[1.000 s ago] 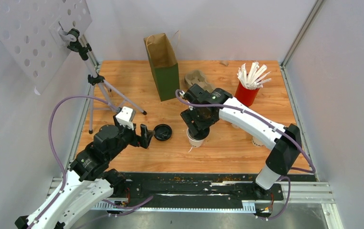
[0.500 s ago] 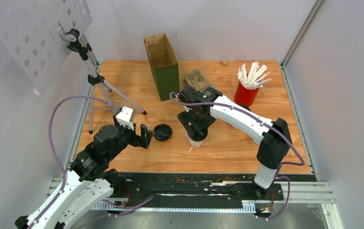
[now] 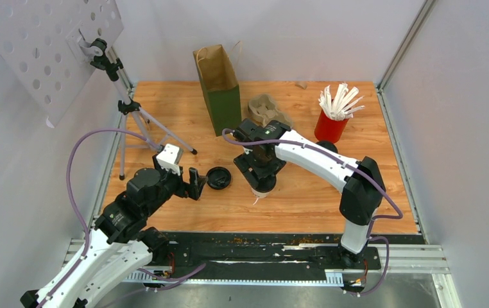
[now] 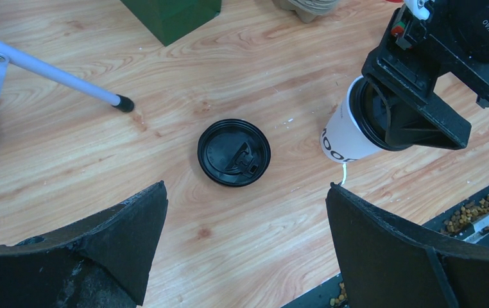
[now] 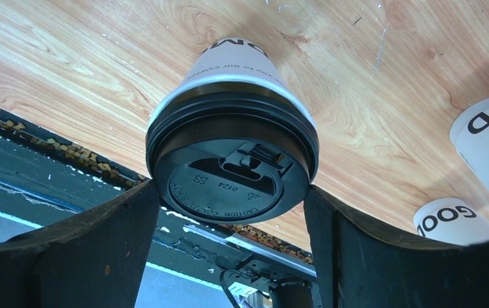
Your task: Pack the takeout coffee
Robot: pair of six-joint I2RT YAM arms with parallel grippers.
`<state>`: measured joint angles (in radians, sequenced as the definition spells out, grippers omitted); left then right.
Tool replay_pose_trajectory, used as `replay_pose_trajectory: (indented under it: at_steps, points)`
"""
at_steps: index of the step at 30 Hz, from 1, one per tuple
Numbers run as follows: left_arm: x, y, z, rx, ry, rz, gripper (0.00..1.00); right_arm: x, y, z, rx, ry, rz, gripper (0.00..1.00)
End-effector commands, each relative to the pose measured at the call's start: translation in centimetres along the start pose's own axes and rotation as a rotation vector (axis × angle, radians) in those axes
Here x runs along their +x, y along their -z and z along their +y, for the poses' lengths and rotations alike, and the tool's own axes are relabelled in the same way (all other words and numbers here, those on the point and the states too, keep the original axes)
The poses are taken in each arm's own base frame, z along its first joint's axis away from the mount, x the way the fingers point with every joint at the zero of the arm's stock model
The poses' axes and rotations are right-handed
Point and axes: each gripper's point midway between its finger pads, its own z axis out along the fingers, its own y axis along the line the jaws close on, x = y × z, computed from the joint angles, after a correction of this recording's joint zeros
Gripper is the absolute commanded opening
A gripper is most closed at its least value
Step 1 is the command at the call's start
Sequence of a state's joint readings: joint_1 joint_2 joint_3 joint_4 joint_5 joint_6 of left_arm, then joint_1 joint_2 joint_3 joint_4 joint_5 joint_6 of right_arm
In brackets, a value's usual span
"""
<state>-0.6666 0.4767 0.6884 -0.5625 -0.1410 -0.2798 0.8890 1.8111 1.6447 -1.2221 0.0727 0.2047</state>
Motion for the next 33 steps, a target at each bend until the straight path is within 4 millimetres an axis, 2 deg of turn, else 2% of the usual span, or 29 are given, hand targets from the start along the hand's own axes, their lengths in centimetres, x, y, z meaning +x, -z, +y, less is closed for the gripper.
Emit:
replay_pose_trajectory:
  at_steps: [1, 11, 15, 27, 33]
  points:
    - [-0.9, 0.0, 0.2, -0.005, -0.021, -0.036, 1.00, -1.0, -0.1, 0.1, 0.010, 0.004, -0.028, 0.83]
    - [-0.7, 0.0, 0.1, -0.004, -0.020, -0.031, 1.00, -2.1, 1.7, 0.4, -0.008, 0.011, -0.094, 0.86]
    - [-0.6, -0.1, 0.1, -0.003, -0.016, -0.024, 1.00, -2.5, 2.2, 0.3, -0.010, 0.016, -0.116, 0.82]
    - [-0.5, -0.2, 0.1, -0.005, -0.017, -0.020, 1.00, -3.1, 1.7, 0.4, -0.010, 0.029, -0.132, 0.80]
    - [-0.4, -0.2, 0.2, -0.007, -0.020, -0.015, 1.00, -3.2, 1.8, 0.4, -0.011, 0.028, -0.131, 0.85]
